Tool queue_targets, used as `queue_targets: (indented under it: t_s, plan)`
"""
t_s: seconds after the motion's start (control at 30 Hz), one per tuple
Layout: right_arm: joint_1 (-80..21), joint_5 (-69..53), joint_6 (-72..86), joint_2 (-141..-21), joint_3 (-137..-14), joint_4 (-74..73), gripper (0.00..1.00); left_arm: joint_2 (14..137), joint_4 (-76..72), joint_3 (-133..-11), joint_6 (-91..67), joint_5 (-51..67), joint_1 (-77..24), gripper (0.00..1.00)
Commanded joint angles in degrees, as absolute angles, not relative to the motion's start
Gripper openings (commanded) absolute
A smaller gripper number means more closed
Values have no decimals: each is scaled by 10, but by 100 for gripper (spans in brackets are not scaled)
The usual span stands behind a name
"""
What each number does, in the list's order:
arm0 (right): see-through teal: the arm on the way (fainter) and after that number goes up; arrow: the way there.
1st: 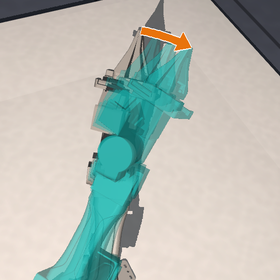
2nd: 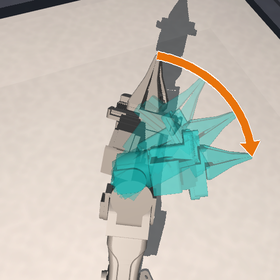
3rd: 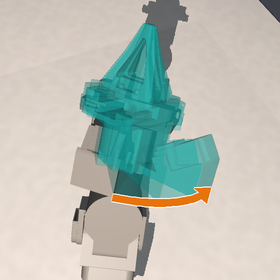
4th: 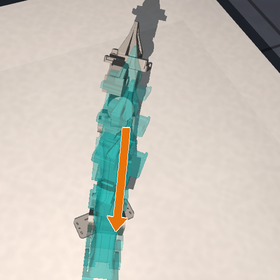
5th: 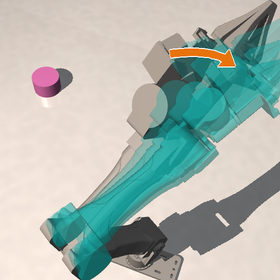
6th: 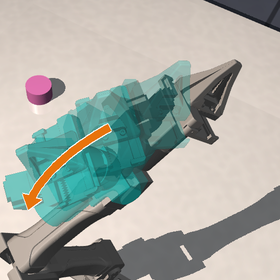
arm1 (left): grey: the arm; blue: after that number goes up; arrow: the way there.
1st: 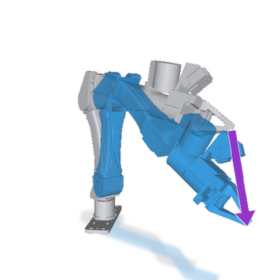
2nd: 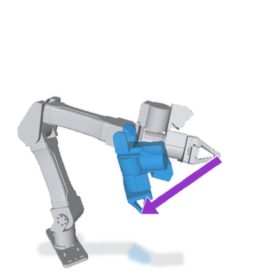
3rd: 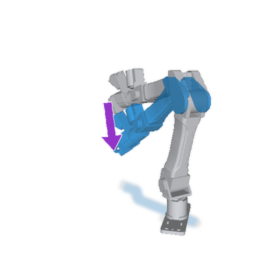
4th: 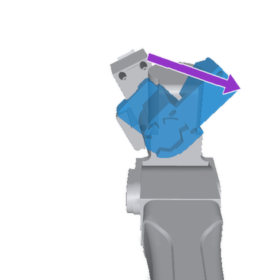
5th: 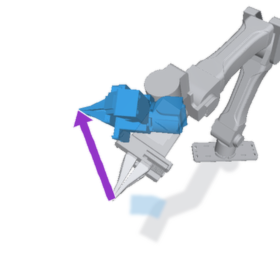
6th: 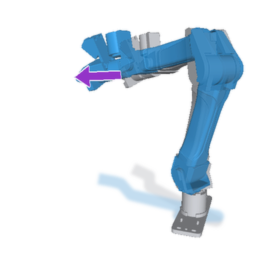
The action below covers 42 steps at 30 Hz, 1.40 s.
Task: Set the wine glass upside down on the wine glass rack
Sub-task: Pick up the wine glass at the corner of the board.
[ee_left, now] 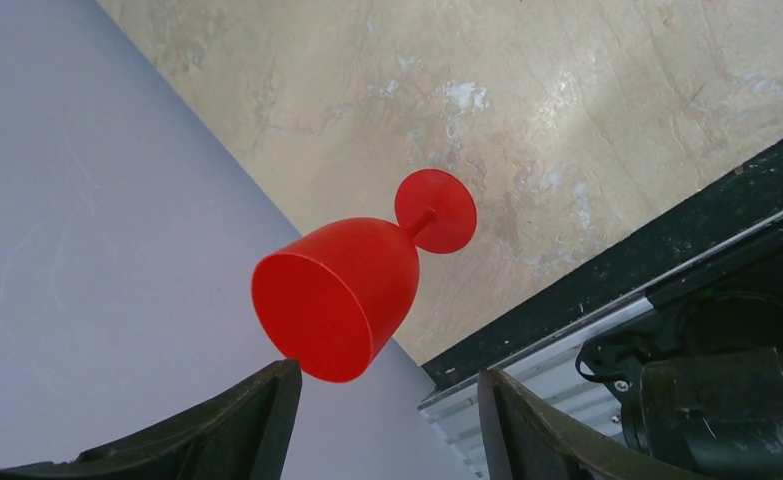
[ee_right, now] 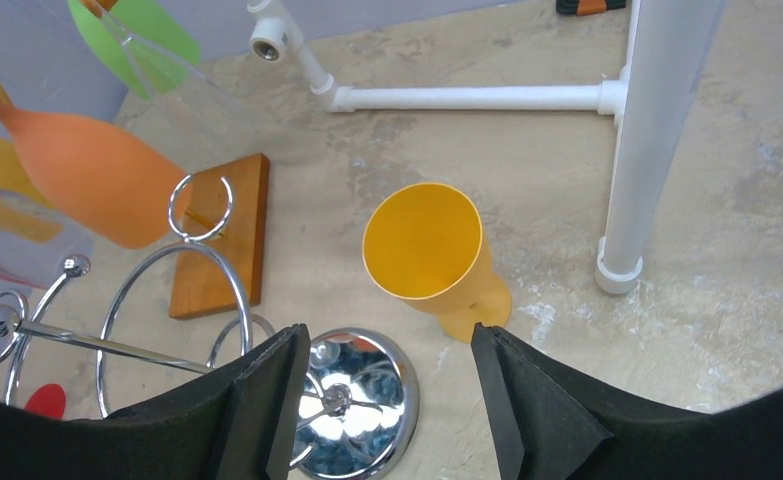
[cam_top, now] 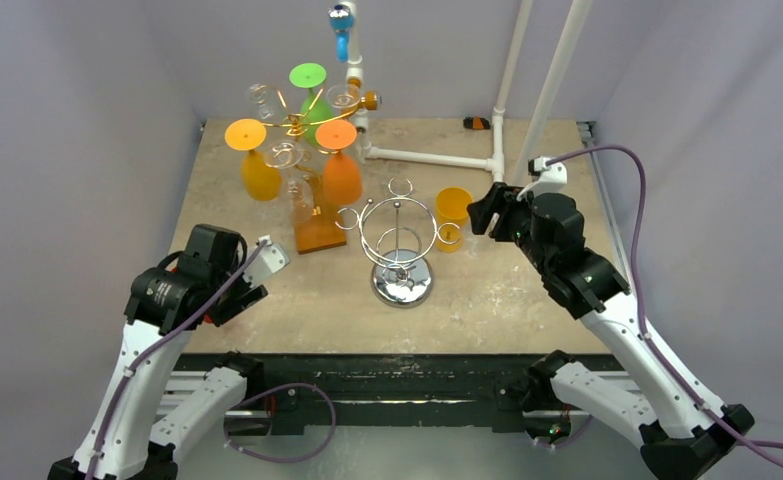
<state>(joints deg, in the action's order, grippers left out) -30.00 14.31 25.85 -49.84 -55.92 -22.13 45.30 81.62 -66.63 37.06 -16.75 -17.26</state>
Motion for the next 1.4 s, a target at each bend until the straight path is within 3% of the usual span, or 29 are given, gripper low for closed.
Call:
queue_targets:
  t_s: [0.0, 0.3, 0.83, 1.0, 1.37]
  plan:
    - [-302, 130, 246, -490, -590, -226, 70, 447, 746, -624, 283, -360, -171, 69]
    - [-302, 131, 252, -467, -580, -226, 72, 457, 650, -546, 273, -405, -171, 74]
    - [-302, 138, 245, -448, -570, -234, 72, 472, 612, -510, 251, -487, -158, 68]
    - [-302, 145, 244, -443, -569, -233, 72, 485, 613, -490, 247, -490, -152, 62]
    - [-302, 150, 243, -428, -557, -241, 70, 455, 546, -458, 323, -454, -70, 62]
